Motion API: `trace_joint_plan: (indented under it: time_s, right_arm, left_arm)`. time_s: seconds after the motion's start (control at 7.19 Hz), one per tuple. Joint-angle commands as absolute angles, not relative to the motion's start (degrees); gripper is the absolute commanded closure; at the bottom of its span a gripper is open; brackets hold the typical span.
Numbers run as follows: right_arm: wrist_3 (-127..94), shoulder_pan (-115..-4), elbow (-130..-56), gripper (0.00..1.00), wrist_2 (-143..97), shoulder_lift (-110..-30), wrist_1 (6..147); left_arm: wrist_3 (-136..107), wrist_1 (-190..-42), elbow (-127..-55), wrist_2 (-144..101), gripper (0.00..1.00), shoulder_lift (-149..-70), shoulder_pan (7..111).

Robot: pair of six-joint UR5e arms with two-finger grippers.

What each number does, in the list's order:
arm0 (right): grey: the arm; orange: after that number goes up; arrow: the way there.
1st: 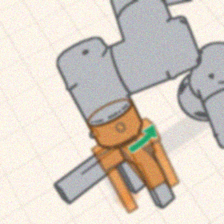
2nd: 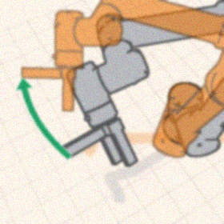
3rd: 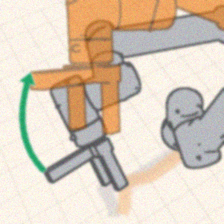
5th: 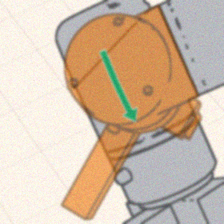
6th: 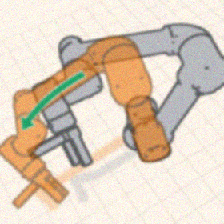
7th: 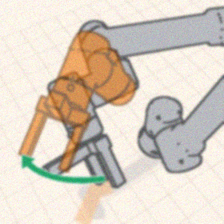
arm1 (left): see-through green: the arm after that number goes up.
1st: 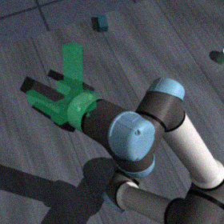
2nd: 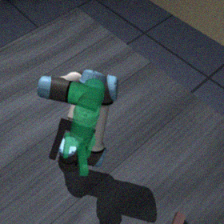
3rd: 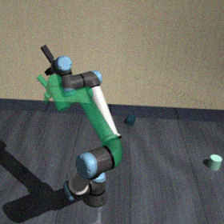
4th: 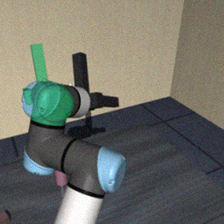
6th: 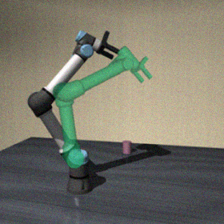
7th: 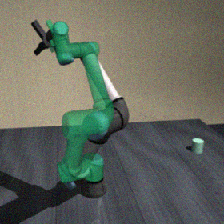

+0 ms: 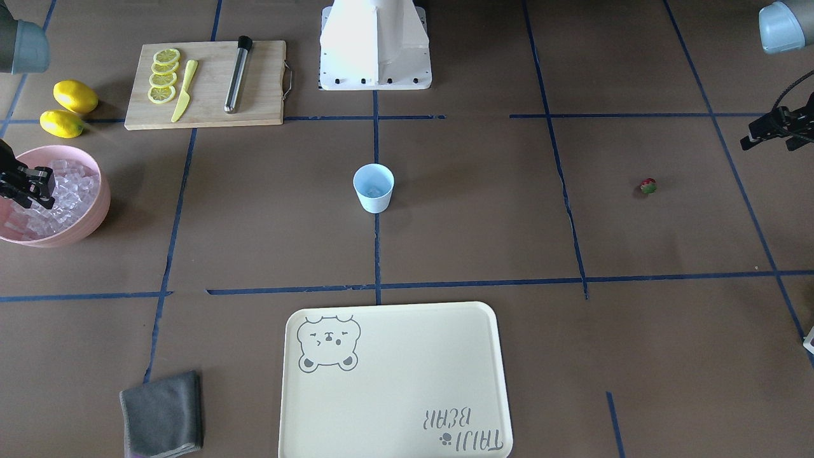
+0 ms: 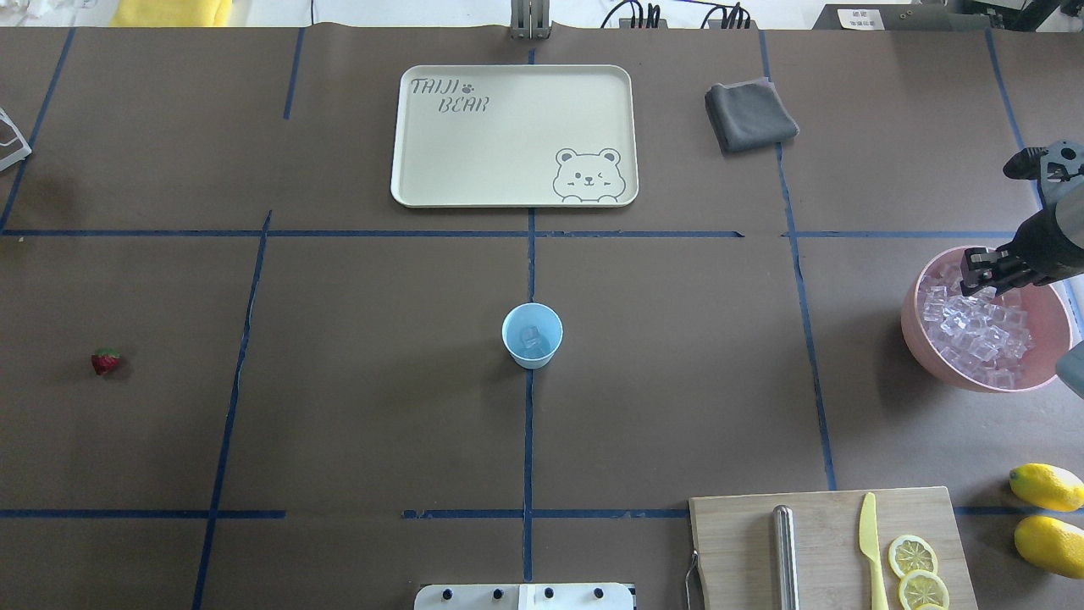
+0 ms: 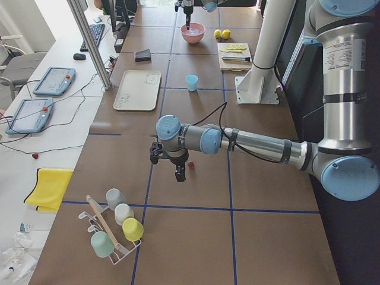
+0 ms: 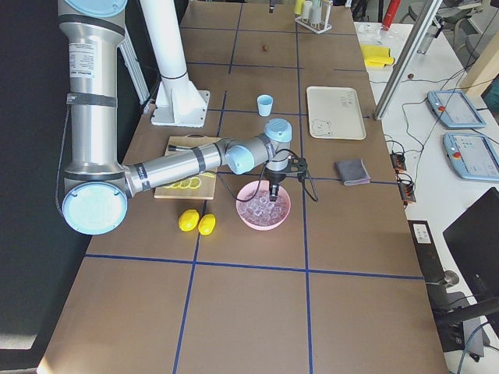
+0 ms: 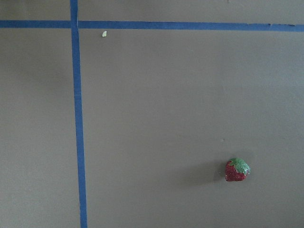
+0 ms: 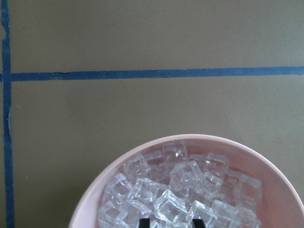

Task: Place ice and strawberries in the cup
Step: 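Lower the right gripper into the bowl and grasp a third ice cube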

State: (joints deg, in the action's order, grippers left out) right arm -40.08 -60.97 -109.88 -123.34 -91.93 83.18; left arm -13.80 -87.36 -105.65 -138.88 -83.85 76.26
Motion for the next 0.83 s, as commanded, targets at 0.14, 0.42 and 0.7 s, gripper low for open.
trace_joint_plan:
  time_s: [0.14,0.42,0.7]
  right_arm:
    - [-46.17,-60.74,-116.81,1.0,-126.8,-82.32,94.03]
    - [-62.41,-52.69,-116.11,1.0,-126.83,-72.82,93.96]
    - [-79.11,-43.55,-112.78,1.0,-124.12,-62.19,93.52]
  left_arm:
    - [-13.8,-87.36,-105.64,-138.96,0.0,-83.85,76.29]
    - [-13.8,-87.36,-105.64,-138.96,0.0,-83.85,76.29]
    - [-13.8,-87.36,-105.64,-138.96,0.0,-83.85,76.29]
